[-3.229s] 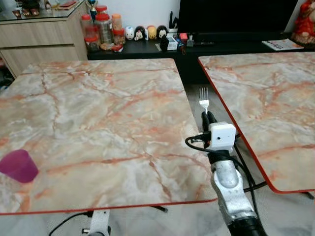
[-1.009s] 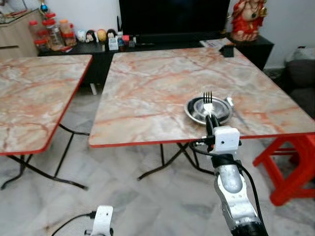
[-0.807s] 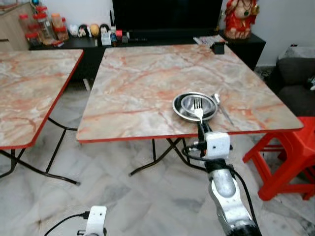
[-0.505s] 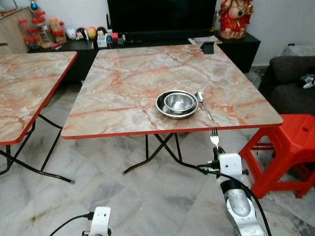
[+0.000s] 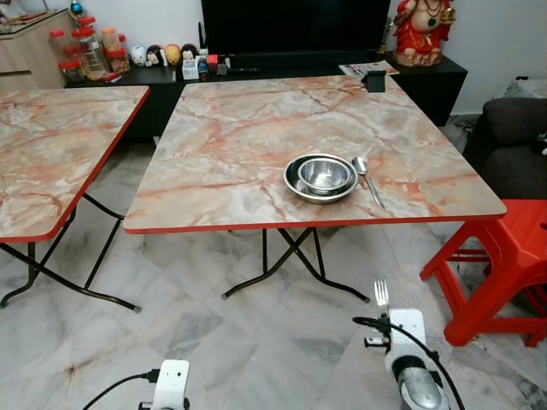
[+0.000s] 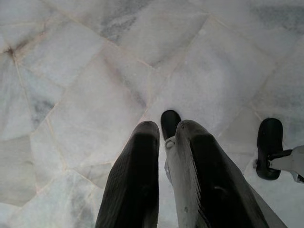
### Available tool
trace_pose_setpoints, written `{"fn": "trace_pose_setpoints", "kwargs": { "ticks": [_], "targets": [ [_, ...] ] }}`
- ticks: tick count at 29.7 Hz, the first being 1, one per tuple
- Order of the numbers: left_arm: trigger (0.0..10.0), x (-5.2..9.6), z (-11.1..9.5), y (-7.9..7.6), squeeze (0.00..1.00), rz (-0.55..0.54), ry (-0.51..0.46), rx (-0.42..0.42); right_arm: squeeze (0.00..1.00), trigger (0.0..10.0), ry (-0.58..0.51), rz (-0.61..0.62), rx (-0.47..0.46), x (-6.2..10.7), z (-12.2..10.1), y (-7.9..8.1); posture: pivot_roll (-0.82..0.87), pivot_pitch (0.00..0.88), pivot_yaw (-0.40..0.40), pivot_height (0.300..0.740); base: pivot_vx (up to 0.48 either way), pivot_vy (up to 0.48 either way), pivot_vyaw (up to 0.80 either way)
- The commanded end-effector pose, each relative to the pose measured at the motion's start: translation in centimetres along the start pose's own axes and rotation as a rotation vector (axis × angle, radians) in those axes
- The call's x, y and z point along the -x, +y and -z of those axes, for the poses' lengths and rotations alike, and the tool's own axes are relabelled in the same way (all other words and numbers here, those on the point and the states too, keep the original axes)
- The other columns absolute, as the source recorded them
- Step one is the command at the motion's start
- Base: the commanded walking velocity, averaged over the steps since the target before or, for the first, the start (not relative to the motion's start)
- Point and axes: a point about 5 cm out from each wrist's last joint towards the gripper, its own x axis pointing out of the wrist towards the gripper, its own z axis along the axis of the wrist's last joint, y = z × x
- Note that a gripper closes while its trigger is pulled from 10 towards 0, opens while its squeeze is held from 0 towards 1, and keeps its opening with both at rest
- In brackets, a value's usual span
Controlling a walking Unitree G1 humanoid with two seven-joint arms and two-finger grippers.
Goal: Setting the table
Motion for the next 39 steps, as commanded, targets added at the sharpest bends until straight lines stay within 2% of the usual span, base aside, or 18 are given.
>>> {"fn": "trace_pose_setpoints", "kwargs": {
  "ticks": [1, 6, 7, 11, 13, 16, 23, 32, 39],
  "targets": [
    [10.0, 0.0, 0.0, 0.0, 0.00, 0.003, 0.005, -0.002, 0.00, 10.0, 0.050, -0.003, -0.015, 0.0, 0.6, 0.0, -0.12, 0.000, 0.032, 0.740, 0.000, 0.000, 0.00],
    [10.0, -0.1, -0.1, -0.5, 0.00, 0.021, 0.013, -0.025, 0.00, 10.0, 0.283, -0.035, -0.032, 1.3, 4.5, 0.6, -0.11, 0.000, 0.021, 0.740, 0.000, 0.000, 0.00],
    [10.0, -0.1, -0.1, -0.6, 0.00, 0.023, 0.014, -0.028, 0.00, 10.0, 0.299, -0.035, -0.039, 1.4, 4.8, 0.6, -0.11, 0.000, 0.021, 0.740, 0.000, 0.000, 0.00],
    [10.0, -0.1, 0.0, -0.7, 0.00, 0.025, 0.013, -0.024, 0.00, 10.0, 0.315, -0.035, -0.060, 1.6, 5.1, 0.9, -0.10, 0.000, 0.016, 0.740, 0.000, 0.000, 0.00],
    [10.0, 0.0, 0.0, -0.8, 0.00, 0.026, 0.016, -0.019, 0.00, 10.0, 0.305, -0.057, -0.090, 1.4, 4.8, 1.5, -0.11, 0.000, 0.021, 0.740, 0.000, 0.000, 0.00],
    [10.0, 0.0, 0.0, -0.8, 0.00, 0.031, 0.018, -0.021, 0.00, 10.0, 0.314, -0.060, -0.080, 1.4, 4.9, 1.5, -0.11, 0.000, 0.022, 0.740, 0.000, 0.000, 0.00],
    [10.0, 0.0, 0.1, -0.9, 0.00, 0.033, 0.023, -0.025, 0.00, 10.0, 0.325, -0.059, -0.098, 1.5, 5.1, 1.5, -0.11, 0.000, 0.021, 0.740, 0.326, 0.000, 0.00],
    [10.0, 0.0, 0.3, -0.8, 0.00, 0.032, 0.031, -0.026, 0.00, 10.0, 0.354, -0.086, -0.049, 1.9, 5.7, 1.8, -0.11, 0.000, 0.023, 0.740, 0.342, 0.000, 0.00],
    [10.0, 0.0, 0.1, -0.8, 0.00, 0.034, 0.027, -0.040, 0.00, 10.0, 0.336, -0.123, -0.011, 1.8, 5.5, 2.2, -0.10, 0.000, 0.025, 0.740, 0.337, 0.000, 0.00]
  ]
}}
